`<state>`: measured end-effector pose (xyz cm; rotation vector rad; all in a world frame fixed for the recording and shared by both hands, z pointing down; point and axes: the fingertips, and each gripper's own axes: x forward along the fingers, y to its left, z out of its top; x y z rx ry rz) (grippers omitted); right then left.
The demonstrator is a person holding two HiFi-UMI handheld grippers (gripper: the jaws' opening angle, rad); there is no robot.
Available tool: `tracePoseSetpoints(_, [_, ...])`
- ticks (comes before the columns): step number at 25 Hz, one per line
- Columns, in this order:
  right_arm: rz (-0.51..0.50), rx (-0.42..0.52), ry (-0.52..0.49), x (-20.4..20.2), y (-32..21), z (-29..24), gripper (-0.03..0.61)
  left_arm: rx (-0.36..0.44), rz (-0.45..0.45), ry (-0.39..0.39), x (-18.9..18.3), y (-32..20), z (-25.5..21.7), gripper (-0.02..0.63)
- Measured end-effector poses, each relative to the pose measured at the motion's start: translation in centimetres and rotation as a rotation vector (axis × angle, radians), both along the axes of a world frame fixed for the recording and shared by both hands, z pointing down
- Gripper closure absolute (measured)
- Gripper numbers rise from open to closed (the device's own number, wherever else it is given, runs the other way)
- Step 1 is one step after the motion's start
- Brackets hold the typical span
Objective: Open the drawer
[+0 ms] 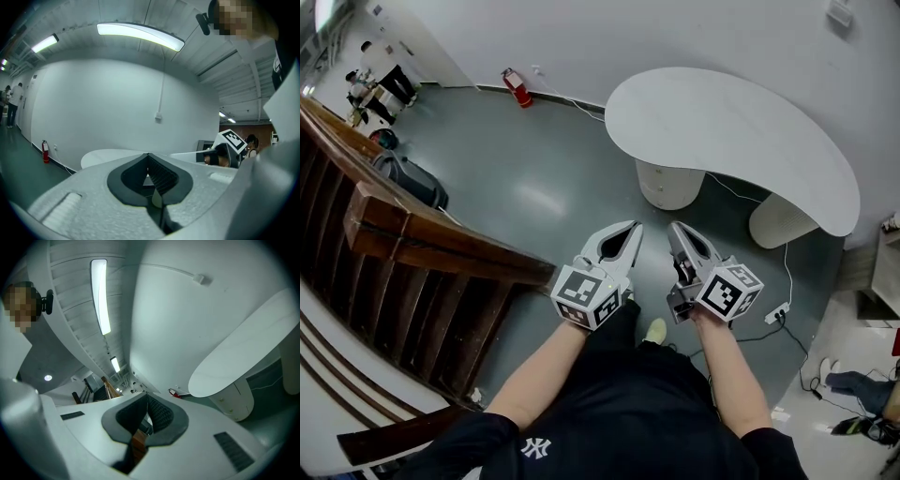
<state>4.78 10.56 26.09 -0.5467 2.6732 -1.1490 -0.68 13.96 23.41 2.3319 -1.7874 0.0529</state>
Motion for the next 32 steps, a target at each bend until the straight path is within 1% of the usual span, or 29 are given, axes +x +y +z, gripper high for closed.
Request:
tracePoseSetpoints(5, [0.016, -0.053, 0.006, -2.1, -2.5, 2.3, 0.561, -0.017, 0.023, 0.007, -1.9, -2.5, 1.7, 0.604])
tracePoseSetpoints(10, [0.037, -0.132, 0.003, -4.6, -6.5, 5.1, 0.561, -0.036, 0.057, 0.015, -4.8, -6.6, 3.6, 0.604])
tracePoseSetpoints(16, [0.071, -0.234, -0.035, -8.4, -12.5, 10.7, 0.561, -0.089, 0.105, 0.023, -9.5, -12.6, 8.6, 0.604])
tracePoseSetpoints(20, [0.092, -0.276, -0.032, -11.1, -15.6, 15.4, 0.560, -0.119, 0.149, 0.013, -12.3, -15.9, 12.8, 0.604])
tracePoseSetpoints(23, [0.121, -0.280, -0.029, -12.4, -18.2, 18.9, 0.560, -0.135, 0.171, 0.011, -13.3, -18.3, 16.4, 0.604])
tracePoseSetpoints(27, [0.197, -0.375, -0.044, -13.2, -21.4, 25.9, 0.560, -0.187, 0.175, 0.026, -13.8, -21.5, 21.8, 0.604])
tracePoseSetpoints(30, [0.232, -0.403, -0.042, -13.6, -24.3, 30.5, 0.555, -0.227, 0.184, 0.039, -13.5, -24.2, 25.5, 0.604])
tracePoseSetpoints(32, [0.279, -0.468, -0.043, -13.8, -25.0, 34.5, 0.544, -0.256, 0.203, 0.035, -13.6, -25.1, 27.9, 0.604])
